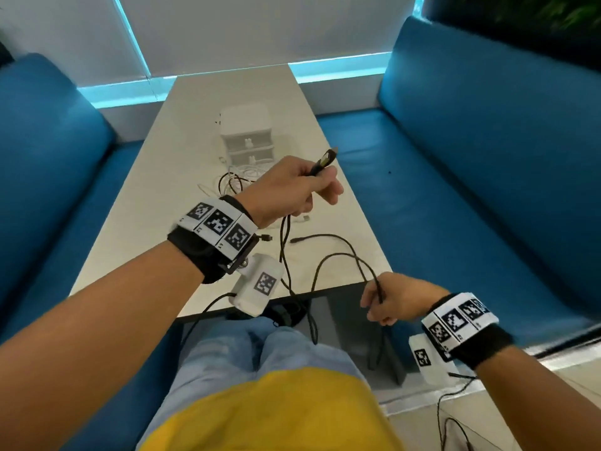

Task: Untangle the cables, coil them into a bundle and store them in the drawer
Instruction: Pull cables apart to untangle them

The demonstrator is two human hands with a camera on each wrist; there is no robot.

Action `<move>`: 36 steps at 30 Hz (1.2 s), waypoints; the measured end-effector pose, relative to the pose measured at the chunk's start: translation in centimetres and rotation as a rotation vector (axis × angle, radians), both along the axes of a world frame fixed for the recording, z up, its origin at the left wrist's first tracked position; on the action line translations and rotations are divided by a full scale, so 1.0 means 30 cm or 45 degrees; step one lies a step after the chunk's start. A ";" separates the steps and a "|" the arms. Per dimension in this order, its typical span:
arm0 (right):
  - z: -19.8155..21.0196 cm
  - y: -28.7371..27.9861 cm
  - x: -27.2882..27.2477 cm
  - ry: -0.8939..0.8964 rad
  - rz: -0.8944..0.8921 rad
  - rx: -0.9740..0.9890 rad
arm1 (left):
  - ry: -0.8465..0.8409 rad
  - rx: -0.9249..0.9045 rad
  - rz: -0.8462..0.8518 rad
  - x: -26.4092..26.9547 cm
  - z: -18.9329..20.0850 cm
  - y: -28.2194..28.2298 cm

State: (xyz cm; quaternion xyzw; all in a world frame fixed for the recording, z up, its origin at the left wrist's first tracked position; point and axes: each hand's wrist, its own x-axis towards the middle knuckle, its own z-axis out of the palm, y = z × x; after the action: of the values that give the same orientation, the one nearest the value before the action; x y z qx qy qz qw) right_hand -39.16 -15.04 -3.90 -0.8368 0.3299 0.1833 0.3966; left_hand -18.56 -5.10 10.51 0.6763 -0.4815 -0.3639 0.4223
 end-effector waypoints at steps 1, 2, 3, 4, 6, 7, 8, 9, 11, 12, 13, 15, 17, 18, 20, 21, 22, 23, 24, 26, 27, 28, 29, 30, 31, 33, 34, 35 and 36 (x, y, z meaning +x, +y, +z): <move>0.004 -0.006 -0.019 -0.018 -0.018 0.080 | 0.004 -0.005 -0.013 -0.016 0.003 -0.011; 0.017 -0.014 -0.033 -0.056 -0.040 0.130 | 0.011 -0.009 -0.029 -0.029 0.006 -0.020; 0.036 -0.025 -0.039 -0.116 -0.079 0.121 | 0.023 -0.014 -0.051 -0.041 0.007 -0.028; 0.060 -0.035 -0.040 -0.198 -0.139 0.061 | 0.041 -0.019 -0.076 -0.053 0.005 -0.034; 0.123 -0.043 -0.028 -0.457 -0.312 -0.037 | 0.091 -0.038 -0.139 -0.084 0.001 -0.043; 0.156 -0.040 -0.016 -0.603 -0.369 -0.013 | 0.124 -0.054 -0.175 -0.104 -0.002 -0.047; 0.188 -0.030 -0.001 -0.727 -0.371 0.057 | 0.158 -0.075 -0.210 -0.127 -0.005 -0.054; 0.213 -0.018 0.019 -0.792 -0.324 0.150 | 0.186 -0.099 -0.238 -0.151 -0.007 -0.061; 0.225 0.015 0.063 -0.761 -0.158 0.344 | 0.238 -0.136 -0.269 -0.199 -0.006 -0.079; 0.207 0.033 0.081 -0.701 -0.067 0.406 | 0.277 -0.153 -0.282 -0.220 -0.002 -0.087; 0.175 0.045 0.092 -0.620 0.024 0.441 | 0.322 -0.176 -0.298 -0.238 0.006 -0.092; 0.071 0.047 0.075 -0.396 0.168 0.467 | 0.389 -0.227 -0.344 -0.261 0.022 -0.099; -0.072 0.033 0.005 -0.141 0.160 0.437 | 0.395 -0.252 -0.417 -0.267 0.033 -0.104; -0.151 0.018 -0.046 -0.027 0.112 0.410 | 0.389 -0.257 -0.448 -0.265 0.034 -0.106; -0.282 0.004 -0.154 0.172 0.011 0.324 | 0.378 -0.244 -0.487 -0.258 0.026 -0.110; -0.338 0.000 -0.195 0.230 -0.046 0.289 | 0.357 -0.226 -0.498 -0.253 0.016 -0.114; -0.377 -0.004 -0.222 0.248 -0.085 0.247 | 0.317 -0.202 -0.499 -0.248 0.001 -0.115; -0.381 -0.004 -0.232 0.224 -0.105 0.211 | 0.272 -0.175 -0.490 -0.243 -0.017 -0.116; -0.361 -0.008 -0.225 0.153 -0.104 0.166 | 0.228 -0.151 -0.471 -0.237 -0.036 -0.116; -0.279 -0.023 -0.185 -0.042 -0.149 0.088 | 0.166 -0.121 -0.404 -0.224 -0.066 -0.117; -0.224 -0.032 -0.159 -0.174 -0.231 0.028 | 0.148 -0.106 -0.371 -0.218 -0.080 -0.117; -0.171 -0.040 -0.126 -0.329 -0.350 -0.067 | 0.142 -0.088 -0.345 -0.213 -0.091 -0.118; -0.124 -0.041 -0.095 -0.488 -0.463 -0.176 | 0.154 -0.061 -0.319 -0.211 -0.099 -0.121; -0.084 -0.040 -0.057 -0.604 -0.531 -0.305 | 0.178 -0.026 -0.290 -0.210 -0.108 -0.124; -0.050 -0.031 -0.019 -0.663 -0.538 -0.428 | 0.211 0.009 -0.258 -0.209 -0.116 -0.127; -0.010 -0.029 0.072 -0.687 -0.444 -0.561 | 0.282 0.055 -0.213 -0.208 -0.131 -0.135; -0.008 -0.034 0.118 -0.625 -0.376 -0.544 | 0.313 0.071 -0.202 -0.210 -0.136 -0.134; -0.008 -0.038 0.160 -0.515 -0.293 -0.539 | 0.339 0.082 -0.196 -0.212 -0.138 -0.132; -0.019 -0.041 0.196 -0.367 -0.207 -0.561 | 0.352 0.087 -0.192 -0.215 -0.137 -0.129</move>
State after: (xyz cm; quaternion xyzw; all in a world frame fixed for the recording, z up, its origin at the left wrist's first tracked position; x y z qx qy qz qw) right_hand -33.29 -16.27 -4.46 -0.8912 0.3680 -0.0464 0.2612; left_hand -25.00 -8.96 6.39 0.5957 -0.4555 -0.5004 0.4328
